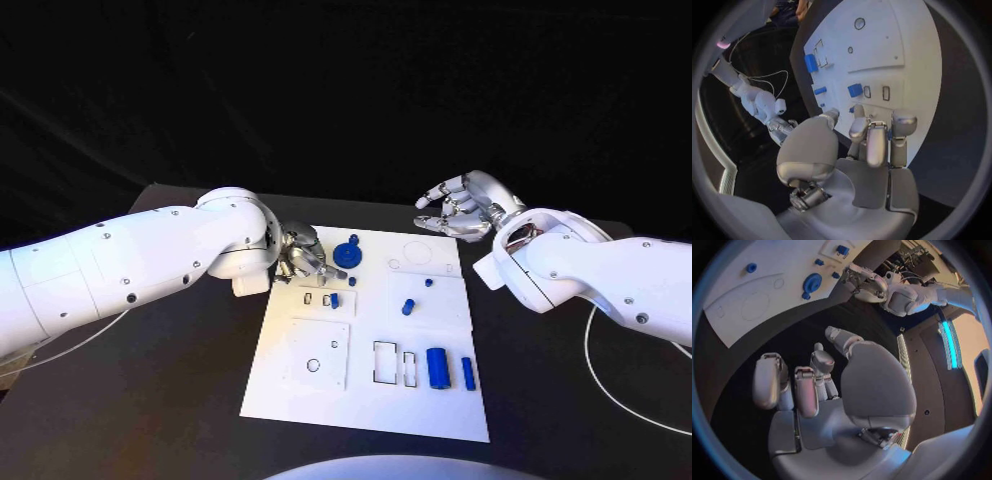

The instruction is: Assemble the parts on the task board

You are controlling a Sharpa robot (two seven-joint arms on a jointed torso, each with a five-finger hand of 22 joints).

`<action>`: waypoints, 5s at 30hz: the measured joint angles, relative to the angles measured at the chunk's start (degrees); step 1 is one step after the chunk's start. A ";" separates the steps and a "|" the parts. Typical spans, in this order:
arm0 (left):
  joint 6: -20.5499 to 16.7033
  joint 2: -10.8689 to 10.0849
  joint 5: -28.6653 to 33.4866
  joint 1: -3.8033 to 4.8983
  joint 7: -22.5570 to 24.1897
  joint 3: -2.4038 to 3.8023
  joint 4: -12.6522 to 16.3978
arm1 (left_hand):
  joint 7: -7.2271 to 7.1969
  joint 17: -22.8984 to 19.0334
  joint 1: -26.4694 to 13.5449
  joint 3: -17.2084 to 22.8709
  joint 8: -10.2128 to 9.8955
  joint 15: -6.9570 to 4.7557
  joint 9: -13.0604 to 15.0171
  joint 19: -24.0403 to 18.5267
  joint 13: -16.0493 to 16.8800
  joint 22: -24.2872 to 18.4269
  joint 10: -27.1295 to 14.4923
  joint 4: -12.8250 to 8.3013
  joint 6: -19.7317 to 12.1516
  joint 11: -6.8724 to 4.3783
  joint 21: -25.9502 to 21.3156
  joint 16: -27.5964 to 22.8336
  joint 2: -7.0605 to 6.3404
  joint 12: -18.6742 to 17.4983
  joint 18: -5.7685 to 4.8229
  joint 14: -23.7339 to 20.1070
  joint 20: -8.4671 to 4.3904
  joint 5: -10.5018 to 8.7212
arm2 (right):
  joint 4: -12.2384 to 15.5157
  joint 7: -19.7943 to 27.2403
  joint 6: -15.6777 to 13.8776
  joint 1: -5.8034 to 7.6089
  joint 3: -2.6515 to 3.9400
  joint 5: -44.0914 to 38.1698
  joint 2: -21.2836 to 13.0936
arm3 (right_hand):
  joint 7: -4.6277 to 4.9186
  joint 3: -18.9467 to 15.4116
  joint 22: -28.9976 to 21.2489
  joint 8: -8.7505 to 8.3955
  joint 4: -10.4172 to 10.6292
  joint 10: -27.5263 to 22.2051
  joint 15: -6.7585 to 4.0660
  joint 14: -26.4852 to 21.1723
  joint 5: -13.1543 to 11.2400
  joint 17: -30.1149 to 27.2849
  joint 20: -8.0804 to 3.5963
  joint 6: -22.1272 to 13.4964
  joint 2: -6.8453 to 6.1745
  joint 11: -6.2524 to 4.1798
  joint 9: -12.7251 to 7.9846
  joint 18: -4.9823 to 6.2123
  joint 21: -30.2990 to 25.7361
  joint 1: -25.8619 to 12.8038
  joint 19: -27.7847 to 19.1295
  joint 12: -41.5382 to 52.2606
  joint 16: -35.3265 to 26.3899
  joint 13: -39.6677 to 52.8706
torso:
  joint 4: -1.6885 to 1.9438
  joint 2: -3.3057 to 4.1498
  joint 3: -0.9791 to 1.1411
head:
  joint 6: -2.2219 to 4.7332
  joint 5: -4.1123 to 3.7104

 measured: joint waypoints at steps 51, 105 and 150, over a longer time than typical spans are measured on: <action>5.75 4.18 -0.34 -0.36 -0.84 -1.76 -4.38 | 0.09 0.01 1.60 2.41 -0.80 0.01 0.08 -0.01 -0.92 0.70 -0.40 -0.31 0.49 -0.01 0.00 0.00 1.14 -0.87 0.01 0.00 0.00 0.00 | -1.31 3.92 -1.98 -0.18 -0.24 4.74 0.93 | -0.31 1.19 -20.16 3.77 3.10 -9.91 0.21 -5.74 0.00 -33.17 -0.05 -1.74 -1.37 0.31 1.10 7.13 -42.38 1.38 -15.70 -30.64 -26.98 -30.09 | 0.08 0.11 0.18 | -1.04 -0.25; 7.04 4.08 2.35 -0.50 -0.84 -1.79 -4.61 | 0.48 -0.26 6.95 29.90 -2.88 -0.40 3.34 -0.44 -3.57 1.41 -1.15 -3.45 0.24 -0.12 0.61 0.00 -4.26 -3.67 0.01 0.00 -0.02 -0.11 | -1.31 3.46 -1.90 -0.43 -0.29 3.30 1.07 | -0.32 1.20 -20.47 3.99 3.09 -9.51 0.21 -5.74 0.00 -32.77 -0.01 -1.75 -1.37 0.31 1.05 7.12 -42.61 1.38 -15.33 -30.87 -26.98 -30.82 | 0.16 0.21 0.31 | -1.26 -0.35; -3.97 -0.40 -4.64 -2.04 0.78 -1.69 2.05 | 0.06 -0.12 2.84 31.41 -1.64 -0.60 5.87 0.73 -0.72 4.84 1.49 -4.04 2.15 -0.60 2.90 0.00 -6.79 -2.66 -0.87 -0.21 -0.52 9.38 | -1.40 3.76 -1.86 -1.23 -0.31 3.12 0.65 | 0.26 1.03 -22.19 3.71 3.25 -9.88 0.52 -6.04 0.00 -36.17 0.41 -2.34 -1.37 0.77 0.11 7.13 -45.27 1.37 -14.92 -36.22 -31.64 -36.88 | 0.16 0.26 0.36 | -1.31 0.01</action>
